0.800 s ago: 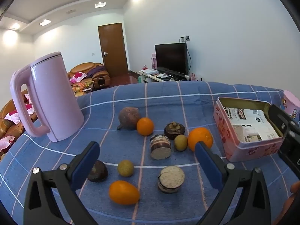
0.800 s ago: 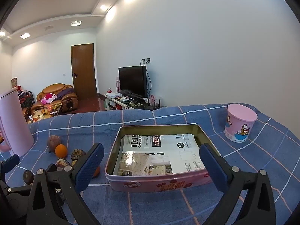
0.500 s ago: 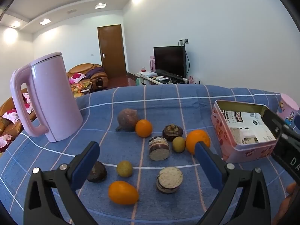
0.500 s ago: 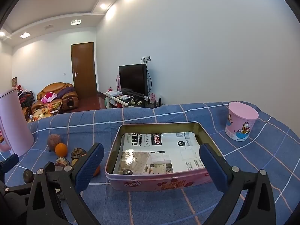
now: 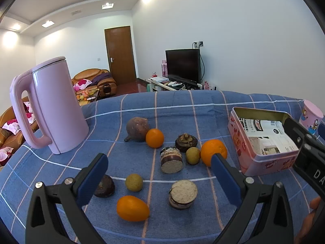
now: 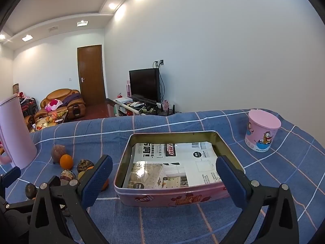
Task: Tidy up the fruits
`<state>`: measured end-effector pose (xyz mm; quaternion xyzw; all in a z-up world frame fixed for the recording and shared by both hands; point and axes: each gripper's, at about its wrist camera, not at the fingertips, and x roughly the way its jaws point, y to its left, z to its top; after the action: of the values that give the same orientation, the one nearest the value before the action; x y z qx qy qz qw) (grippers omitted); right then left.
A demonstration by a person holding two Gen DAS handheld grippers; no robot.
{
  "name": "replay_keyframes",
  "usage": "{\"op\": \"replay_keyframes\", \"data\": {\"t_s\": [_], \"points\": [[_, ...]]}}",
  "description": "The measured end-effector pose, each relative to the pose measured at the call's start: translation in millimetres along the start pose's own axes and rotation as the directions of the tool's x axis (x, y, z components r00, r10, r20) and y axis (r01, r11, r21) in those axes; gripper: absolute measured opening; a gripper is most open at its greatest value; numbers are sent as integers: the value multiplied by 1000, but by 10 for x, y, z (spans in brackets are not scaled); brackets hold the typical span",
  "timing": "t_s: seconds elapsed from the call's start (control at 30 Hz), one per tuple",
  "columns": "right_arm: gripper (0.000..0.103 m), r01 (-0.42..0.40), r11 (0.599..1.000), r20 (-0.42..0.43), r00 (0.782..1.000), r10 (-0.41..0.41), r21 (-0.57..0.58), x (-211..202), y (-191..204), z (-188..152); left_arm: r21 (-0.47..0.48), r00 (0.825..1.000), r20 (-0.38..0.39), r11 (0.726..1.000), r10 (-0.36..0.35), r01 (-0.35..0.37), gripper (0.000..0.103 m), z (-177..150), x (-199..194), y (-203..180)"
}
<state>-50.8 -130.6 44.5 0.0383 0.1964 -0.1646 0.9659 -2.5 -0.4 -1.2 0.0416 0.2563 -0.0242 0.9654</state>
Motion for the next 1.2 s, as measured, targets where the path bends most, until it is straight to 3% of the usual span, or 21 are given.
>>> {"op": "replay_keyframes", "data": {"t_s": [1.2], "points": [[102, -5, 1000, -6, 1000, 5, 3, 15, 10, -29, -8, 1000, -15, 1000, -1, 1, 103, 0, 18, 22]]}}
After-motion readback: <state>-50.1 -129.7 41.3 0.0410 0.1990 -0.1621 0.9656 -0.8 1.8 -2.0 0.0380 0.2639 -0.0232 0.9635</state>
